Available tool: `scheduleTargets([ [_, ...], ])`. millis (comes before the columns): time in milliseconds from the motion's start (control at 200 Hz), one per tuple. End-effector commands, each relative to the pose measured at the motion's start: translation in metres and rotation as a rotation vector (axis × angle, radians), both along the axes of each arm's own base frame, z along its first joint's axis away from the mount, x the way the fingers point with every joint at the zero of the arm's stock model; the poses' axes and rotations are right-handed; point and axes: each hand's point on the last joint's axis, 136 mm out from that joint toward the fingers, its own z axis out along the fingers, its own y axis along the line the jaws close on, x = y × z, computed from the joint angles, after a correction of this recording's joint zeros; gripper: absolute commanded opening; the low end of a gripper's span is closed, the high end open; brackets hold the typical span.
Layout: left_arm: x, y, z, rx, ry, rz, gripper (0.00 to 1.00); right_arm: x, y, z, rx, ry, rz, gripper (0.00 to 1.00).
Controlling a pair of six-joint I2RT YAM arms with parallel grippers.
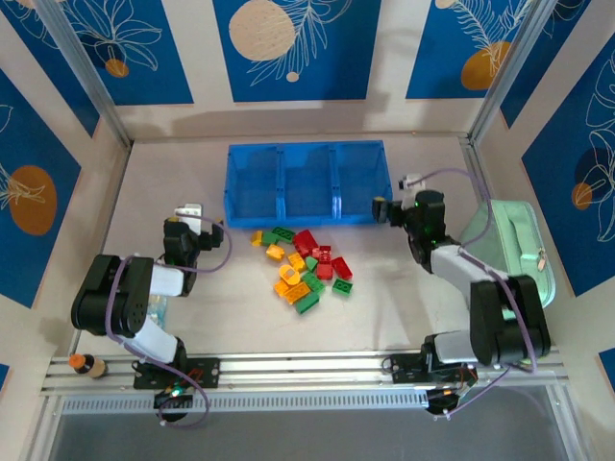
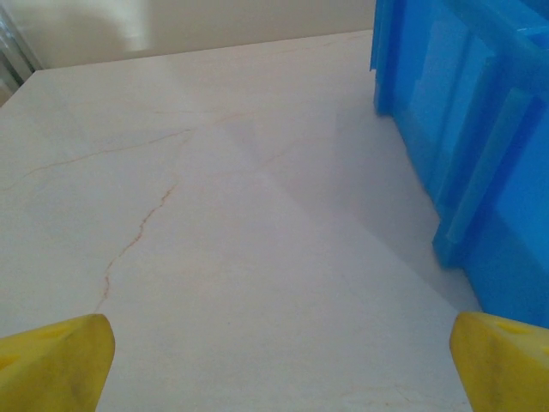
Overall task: Sort the legos into containers by color
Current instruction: Pick up the lego from the center of the table.
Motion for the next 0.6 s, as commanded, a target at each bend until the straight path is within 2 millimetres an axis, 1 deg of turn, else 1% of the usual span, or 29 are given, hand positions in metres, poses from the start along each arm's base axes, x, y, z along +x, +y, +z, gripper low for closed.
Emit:
scheduleTargets([
  [0, -0.002, 0.0, 0.028, 0.077, -0.044, 0.052, 1.0, -0.016, 0.007, 0.044, -0.145, -0.038, -0.01, 0.99],
  [45, -0.005, 0.001, 0.04, 0.09, -0.018, 0.079, 1.0, -0.022, 0.012, 0.058, -0.151, -0.097, 0.003, 0.99],
  [70, -0.006, 0.002, 0.046, 0.086, 0.002, 0.09, 1.0, -0.026, 0.014, 0.062, -0.131, -0.117, 0.011, 0.99],
  [90, -0.008, 0.002, 0.05, 0.081, 0.016, 0.101, 1.0, -0.029, 0.011, 0.063, -0.098, -0.121, -0.005, 0.99],
  [105, -0.009, 0.002, 0.053, 0.075, 0.027, 0.113, 1.0, -0.03, 0.006, 0.06, -0.06, -0.108, -0.038, 0.99],
  [115, -0.009, 0.003, 0.056, 0.067, 0.027, 0.123, 1.0, -0.033, 0.002, 0.055, -0.031, -0.081, -0.066, 0.99],
  [165, -0.014, 0.004, 0.066, 0.022, 0.051, 0.163, 1.0, -0.051, -0.024, 0.022, 0.153, 0.104, -0.269, 0.99],
  [190, -0.016, 0.004, 0.069, -0.021, 0.062, 0.182, 1.0, -0.056, -0.033, 0.015, 0.238, 0.146, -0.34, 0.99],
  [240, -0.019, 0.001, 0.078, -0.099, 0.082, 0.194, 1.0, -0.06, -0.021, 0.013, 0.301, 0.197, -0.244, 0.99],
  [280, -0.022, -0.006, 0.082, -0.162, 0.118, 0.182, 1.0, -0.065, -0.016, 0.015, 0.3, 0.208, -0.236, 0.99],
  [365, -0.028, -0.036, 0.092, -0.261, 0.195, 0.035, 1.0, -0.073, -0.005, 0.026, 0.26, 0.185, -0.21, 0.99],
  [395, -0.03, -0.051, 0.096, -0.303, 0.208, -0.034, 1.0, -0.075, -0.002, 0.029, 0.26, 0.182, -0.201, 0.99],
  [450, -0.035, -0.062, 0.098, -0.366, 0.235, -0.061, 1.0, -0.08, 0.006, 0.035, 0.291, 0.186, -0.167, 0.99],
  [545, -0.046, -0.077, 0.096, -0.367, 0.282, -0.085, 1.0, -0.089, 0.02, 0.036, 0.348, 0.244, -0.102, 0.99],
  [595, -0.053, -0.086, 0.092, -0.344, 0.306, -0.096, 1.0, -0.095, 0.027, 0.032, 0.352, 0.292, -0.076, 0.99],
])
